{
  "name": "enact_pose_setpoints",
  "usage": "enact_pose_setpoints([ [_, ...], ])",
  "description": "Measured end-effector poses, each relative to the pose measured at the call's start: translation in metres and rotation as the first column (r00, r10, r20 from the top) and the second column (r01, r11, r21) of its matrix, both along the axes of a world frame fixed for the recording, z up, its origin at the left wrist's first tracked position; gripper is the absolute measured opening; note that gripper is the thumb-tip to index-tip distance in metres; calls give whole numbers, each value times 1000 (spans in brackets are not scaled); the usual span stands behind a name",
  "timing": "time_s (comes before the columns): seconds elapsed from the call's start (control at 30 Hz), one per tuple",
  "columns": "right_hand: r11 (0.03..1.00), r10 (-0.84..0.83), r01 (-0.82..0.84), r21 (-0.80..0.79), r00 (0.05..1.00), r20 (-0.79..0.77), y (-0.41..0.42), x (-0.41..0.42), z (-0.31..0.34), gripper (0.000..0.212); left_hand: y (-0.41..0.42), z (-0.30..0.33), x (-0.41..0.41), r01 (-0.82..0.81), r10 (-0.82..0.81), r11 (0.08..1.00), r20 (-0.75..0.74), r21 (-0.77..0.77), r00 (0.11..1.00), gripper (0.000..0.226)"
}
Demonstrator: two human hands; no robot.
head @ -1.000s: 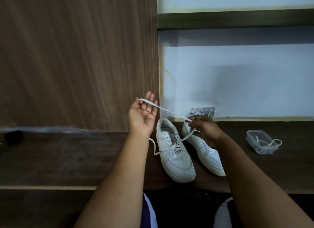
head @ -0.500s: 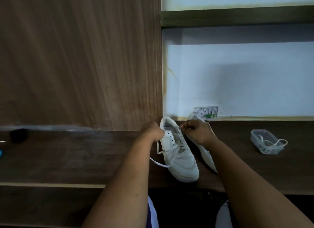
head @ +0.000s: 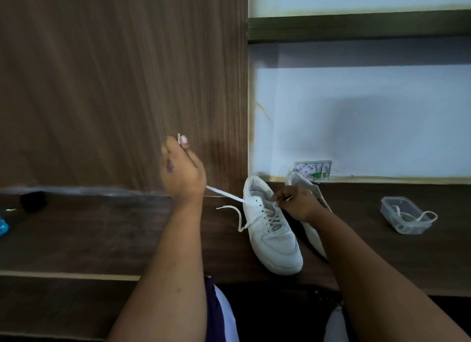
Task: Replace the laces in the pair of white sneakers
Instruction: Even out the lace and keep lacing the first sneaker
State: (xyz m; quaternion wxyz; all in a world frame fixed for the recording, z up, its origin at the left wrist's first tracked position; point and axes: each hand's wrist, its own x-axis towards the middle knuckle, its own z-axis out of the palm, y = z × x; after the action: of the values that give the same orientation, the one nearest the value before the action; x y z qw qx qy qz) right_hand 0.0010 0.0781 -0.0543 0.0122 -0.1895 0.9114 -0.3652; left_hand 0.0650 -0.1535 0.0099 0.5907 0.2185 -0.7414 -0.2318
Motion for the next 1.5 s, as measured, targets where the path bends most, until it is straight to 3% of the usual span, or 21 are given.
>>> enact_pose_setpoints([
  [0.1, 988, 100, -105, 115, 994, 47, -1, 1, 2, 17, -2, 3, 0, 36, -35, 999, -161, 4, 986, 31],
  [0.2, 977, 117, -119, 179, 993, 17, -6, 3, -3, 25, 2, 6, 3, 103, -91, 994, -213, 47, 973, 40],
  [0.27, 984, 118, -113, 136, 992, -34, -11, 5, -5, 35, 8, 5, 5, 101, -92, 992, -109, 78, 990, 39],
  [0.37, 982, 175, -167, 92, 981, -88, -18, 8, -1, 36, 16, -6, -2, 109, -120, 992, 179, 70, 977, 26],
  [0.57, 862, 287, -233, 451, 957, -54, -29, 4, -14, 25, 34, -14, -9, 204, -204, 979, 244, 27, 948, 28],
  [0.63, 891, 263, -202, 407, 960, -98, -32, 4, -14, 15, 39, -16, -10, 226, -227, 973, 267, 34, 937, 27],
  [0.7, 949, 210, -168, 265, 968, -138, -31, 9, -6, 10, 42, -21, -12, 241, -239, 970, 312, 33, 919, 26],
  [0.77, 992, 96, -98, -75, 995, -32, -26, 22, 12, 5, 43, -28, -14, 256, -247, 966, 387, 30, 888, 26],
  [0.83, 874, 49, 48, -484, 982, 185, -16, 29, 32, 9, 41, -34, -18, 270, -259, 962, 470, 46, 844, 26],
  [0.9, 647, 103, 173, -743, 945, 309, 2, 25, 48, 14, 38, -40, -23, 285, -275, 955, 603, 81, 749, 26],
  [1.0, 269, 117, 299, -916, 933, 339, 30, 10, 62, 21, 36, -52, -31, 316, -296, 936, 840, 159, 454, 30],
  [1.03, 189, 60, 322, -928, 939, 338, 37, 10, 66, 23, 36, -56, -34, 317, -281, 934, 889, 166, 361, 31],
  [1.07, 169, -27, 325, -931, 945, 325, 44, 9, 65, 24, 35, -60, -35, 310, -264, 936, 917, 168, 298, 32],
  [1.1, 203, -113, 318, -926, 947, 300, 50, 6, 61, 23, 36, -62, -36, 298, -262, 937, 928, 180, 264, 32],
  [1.17, 474, -279, 320, -820, 938, 205, 56, 0, 48, 23, 37, -64, -39, 299, -317, 923, 918, 241, 238, 31],
  [1.23, 821, -337, 324, -469, 940, 60, 59, -7, 30, 25, 43, -65, -41, 334, -463, 861, 863, 384, 200, 26],
  [1.27, 922, -307, 299, -246, 952, 9, 59, -7, 25, 26, 46, -66, -42, 351, -542, 814, 822, 462, 173, 23],
  [1.3, 963, -266, 264, -55, 964, -19, 57, -6, 22, 25, 49, -68, -43, 363, -603, 770, 784, 525, 148, 21],
  [1.37, 969, -200, 199, 147, 980, -5, 50, -3, 18, 21, 54, -71, -43, 378, -669, 712, 736, 592, 107, 20],
  [1.5, 974, -158, 160, 160, 987, -29, 29, -3, 9, 17, 58, -78, -44, 387, -722, 668, 679, 636, 130, 18],
])
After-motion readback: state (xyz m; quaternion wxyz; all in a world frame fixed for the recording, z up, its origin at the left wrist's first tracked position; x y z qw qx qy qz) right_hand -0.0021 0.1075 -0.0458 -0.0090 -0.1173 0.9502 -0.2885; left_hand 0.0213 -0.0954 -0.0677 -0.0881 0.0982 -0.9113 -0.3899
